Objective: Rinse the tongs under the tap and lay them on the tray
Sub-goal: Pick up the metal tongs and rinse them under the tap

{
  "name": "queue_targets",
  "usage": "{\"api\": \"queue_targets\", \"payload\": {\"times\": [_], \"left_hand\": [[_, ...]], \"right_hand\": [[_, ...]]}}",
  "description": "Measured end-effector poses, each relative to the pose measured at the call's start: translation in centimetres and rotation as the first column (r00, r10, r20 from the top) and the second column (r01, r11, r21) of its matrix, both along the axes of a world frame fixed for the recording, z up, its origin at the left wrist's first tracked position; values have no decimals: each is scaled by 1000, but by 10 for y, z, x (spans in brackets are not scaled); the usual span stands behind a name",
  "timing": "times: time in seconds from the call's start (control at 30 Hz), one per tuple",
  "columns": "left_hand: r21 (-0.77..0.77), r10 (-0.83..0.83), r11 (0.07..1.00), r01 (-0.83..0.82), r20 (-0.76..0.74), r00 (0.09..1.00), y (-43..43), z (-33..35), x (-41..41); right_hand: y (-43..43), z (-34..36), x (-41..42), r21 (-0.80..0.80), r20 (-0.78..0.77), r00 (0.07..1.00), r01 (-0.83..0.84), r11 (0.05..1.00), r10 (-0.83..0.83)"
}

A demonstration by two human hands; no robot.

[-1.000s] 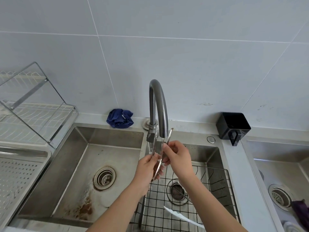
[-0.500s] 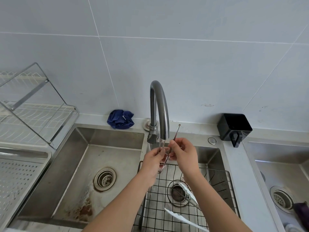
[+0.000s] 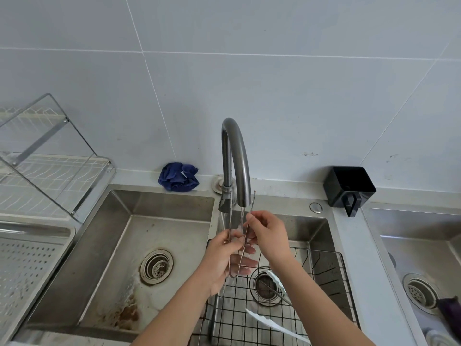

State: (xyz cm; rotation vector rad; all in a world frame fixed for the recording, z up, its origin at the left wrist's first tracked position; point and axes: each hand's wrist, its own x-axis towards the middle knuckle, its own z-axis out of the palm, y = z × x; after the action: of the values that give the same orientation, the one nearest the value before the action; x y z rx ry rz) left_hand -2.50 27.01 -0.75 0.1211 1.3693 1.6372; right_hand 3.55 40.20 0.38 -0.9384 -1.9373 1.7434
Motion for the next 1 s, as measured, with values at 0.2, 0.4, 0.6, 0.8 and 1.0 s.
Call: {"api": "queue_targets", "payload": {"times": [0.2, 0.4, 0.6, 0.8, 1.0], "left_hand": [[-75, 168, 980, -186, -199, 965, -19, -5, 19], [-308, 21, 892, -331, -702, 711, -44, -16, 46], [-354, -92, 867, -351, -806, 584, -63, -14, 50], [-385, -146, 824, -415, -853, 501, -69, -8, 46], [-371, -225, 819, -438, -909, 350, -73, -2, 44]], "right_hand": [[-19, -6, -11, -78, 66, 992, -102, 992, 107], [-26, -2, -26, -140, 27, 999, 31, 990, -27], [-27, 2, -29, -173, -1, 1000, 9, 985, -10], [-43, 8, -21, -281, -71, 997, 6, 960, -27], [-49, 15, -21, -438, -133, 975, 100, 893, -175]]}}
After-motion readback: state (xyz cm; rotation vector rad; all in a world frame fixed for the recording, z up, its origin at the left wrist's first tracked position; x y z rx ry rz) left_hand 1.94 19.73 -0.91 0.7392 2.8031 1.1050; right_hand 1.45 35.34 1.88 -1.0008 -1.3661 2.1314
